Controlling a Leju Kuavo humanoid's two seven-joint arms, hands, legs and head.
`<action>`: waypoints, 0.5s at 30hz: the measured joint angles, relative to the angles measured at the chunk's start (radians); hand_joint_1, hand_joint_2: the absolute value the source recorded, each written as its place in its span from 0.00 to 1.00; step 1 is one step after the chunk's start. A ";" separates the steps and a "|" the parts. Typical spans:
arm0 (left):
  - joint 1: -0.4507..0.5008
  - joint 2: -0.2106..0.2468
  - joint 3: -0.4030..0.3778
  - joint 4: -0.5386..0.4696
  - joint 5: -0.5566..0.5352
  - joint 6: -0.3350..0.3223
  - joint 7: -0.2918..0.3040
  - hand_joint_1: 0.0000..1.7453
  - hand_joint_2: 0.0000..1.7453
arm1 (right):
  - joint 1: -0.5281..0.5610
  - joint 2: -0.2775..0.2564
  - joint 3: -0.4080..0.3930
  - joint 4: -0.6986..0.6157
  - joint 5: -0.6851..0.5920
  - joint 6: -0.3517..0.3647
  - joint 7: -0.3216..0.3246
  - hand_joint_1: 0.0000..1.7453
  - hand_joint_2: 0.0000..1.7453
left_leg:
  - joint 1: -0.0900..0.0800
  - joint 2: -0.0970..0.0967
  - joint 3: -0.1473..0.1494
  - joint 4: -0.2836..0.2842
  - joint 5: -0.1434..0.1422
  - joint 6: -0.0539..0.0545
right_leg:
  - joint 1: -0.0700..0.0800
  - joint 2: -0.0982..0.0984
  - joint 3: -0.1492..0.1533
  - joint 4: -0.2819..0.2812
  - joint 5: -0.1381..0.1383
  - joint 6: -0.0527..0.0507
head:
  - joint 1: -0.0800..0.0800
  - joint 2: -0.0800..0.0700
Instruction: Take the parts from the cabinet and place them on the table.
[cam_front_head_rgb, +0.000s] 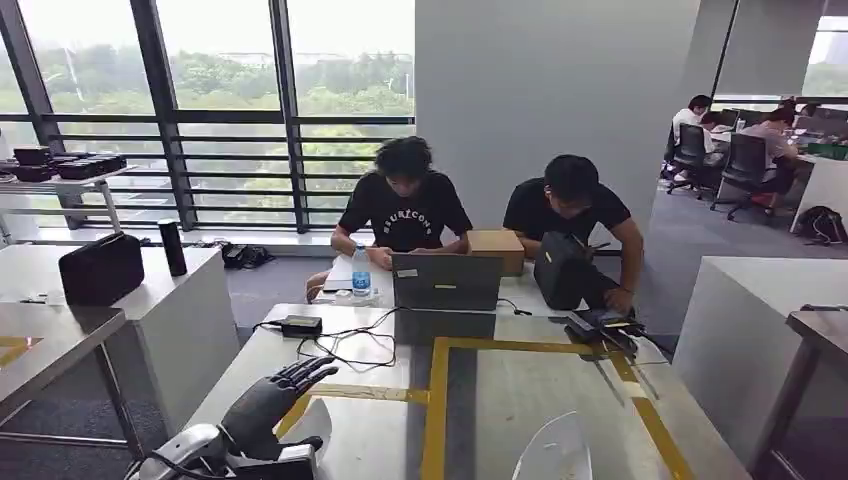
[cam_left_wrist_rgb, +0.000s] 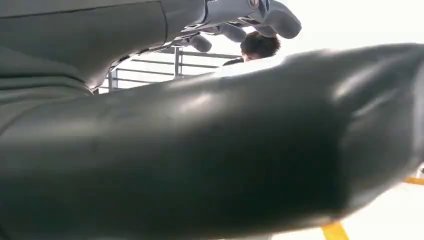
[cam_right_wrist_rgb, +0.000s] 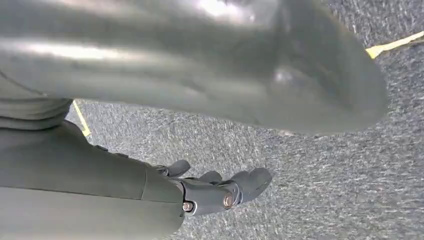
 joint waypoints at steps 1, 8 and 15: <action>0.000 0.000 0.000 -0.001 0.003 0.000 0.000 0.00 0.00 | -0.001 -0.002 0.000 0.000 0.000 0.000 0.000 0.00 0.00 | 0.000 0.000 -0.001 0.003 0.001 -0.003 | 0.000 0.000 0.062 -0.100 0.032 -0.005 | 0.000 0.000; -0.001 0.007 -0.003 -0.005 0.010 0.000 -0.004 0.00 0.00 | -0.002 -0.002 0.000 0.000 0.002 0.000 -0.001 0.00 0.00 | -0.002 0.000 -0.027 0.030 -0.021 -0.045 | 0.003 -0.003 0.065 -0.153 0.052 -0.057 | -0.002 0.000; 0.015 0.015 -0.007 -0.007 0.010 0.002 -0.009 0.00 1.00 | -0.001 -0.002 0.000 0.000 0.005 0.000 0.001 0.00 0.00 | 0.005 0.000 -0.027 0.168 -0.096 -0.058 | 0.000 -0.004 0.016 -0.147 0.088 -0.054 | -0.003 0.000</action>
